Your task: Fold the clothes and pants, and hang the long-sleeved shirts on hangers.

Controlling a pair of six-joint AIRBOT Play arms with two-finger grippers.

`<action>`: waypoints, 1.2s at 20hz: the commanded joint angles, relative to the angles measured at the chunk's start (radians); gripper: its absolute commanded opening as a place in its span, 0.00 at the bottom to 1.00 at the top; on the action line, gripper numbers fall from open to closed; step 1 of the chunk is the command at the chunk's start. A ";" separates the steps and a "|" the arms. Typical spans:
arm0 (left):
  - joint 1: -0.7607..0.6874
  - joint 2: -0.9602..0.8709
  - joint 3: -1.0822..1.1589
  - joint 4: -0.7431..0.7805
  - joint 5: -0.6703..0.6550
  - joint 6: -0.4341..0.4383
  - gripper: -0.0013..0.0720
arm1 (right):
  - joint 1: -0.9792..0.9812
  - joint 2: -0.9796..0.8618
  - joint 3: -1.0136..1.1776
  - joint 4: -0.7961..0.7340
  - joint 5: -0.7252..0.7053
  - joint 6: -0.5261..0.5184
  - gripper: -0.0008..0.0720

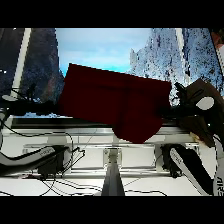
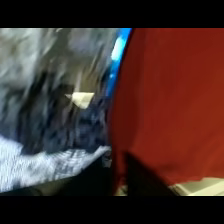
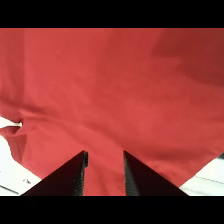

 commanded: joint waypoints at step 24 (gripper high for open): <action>0.116 0.089 0.235 -0.357 0.062 0.091 0.03 | 0.069 -0.011 -0.229 0.330 0.208 0.066 0.64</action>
